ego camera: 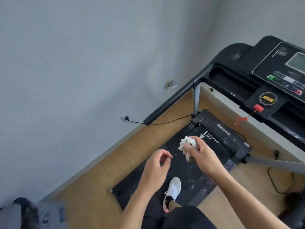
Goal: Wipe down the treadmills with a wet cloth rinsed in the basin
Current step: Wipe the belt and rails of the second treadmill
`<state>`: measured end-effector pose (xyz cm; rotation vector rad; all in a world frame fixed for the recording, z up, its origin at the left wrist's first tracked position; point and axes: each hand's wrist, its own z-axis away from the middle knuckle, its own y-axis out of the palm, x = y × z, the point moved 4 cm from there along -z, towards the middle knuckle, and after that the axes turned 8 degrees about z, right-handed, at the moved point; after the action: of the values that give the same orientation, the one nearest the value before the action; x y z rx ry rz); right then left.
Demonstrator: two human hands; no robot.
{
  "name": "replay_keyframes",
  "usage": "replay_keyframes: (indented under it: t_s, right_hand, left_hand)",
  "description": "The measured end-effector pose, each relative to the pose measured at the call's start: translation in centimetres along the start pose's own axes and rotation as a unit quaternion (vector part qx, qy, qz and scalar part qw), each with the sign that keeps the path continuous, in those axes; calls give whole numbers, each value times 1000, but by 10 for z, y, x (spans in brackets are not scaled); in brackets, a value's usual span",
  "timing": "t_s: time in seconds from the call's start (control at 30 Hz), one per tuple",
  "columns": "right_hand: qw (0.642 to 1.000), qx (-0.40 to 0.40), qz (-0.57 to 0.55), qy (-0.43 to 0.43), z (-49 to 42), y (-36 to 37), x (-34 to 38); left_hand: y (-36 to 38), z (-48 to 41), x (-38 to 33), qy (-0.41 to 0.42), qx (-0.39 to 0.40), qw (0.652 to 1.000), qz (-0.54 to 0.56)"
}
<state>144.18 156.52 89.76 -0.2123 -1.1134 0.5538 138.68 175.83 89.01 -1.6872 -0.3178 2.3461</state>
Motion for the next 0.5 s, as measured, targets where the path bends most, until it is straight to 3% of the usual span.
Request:
replay_keyframes:
  t_s: [0.13, 0.27, 0.4, 0.5]
  right_hand:
    - [995, -30, -86, -27, -18, -12, 52]
    - [979, -93, -182, -17, -20, -26, 83]
    - [947, -230, -223, 11, -8, -43, 101]
    - [911, -354, -209, 32, 10, -54, 99]
  left_hand:
    - [-18, -68, -67, 57, 78, 993, 65]
    - [-17, -126, -113, 104, 157, 982, 35]
    - [-12, -164, -158, 161, 296, 941, 19]
    - [-7, -178, -183, 157, 353, 922, 39]
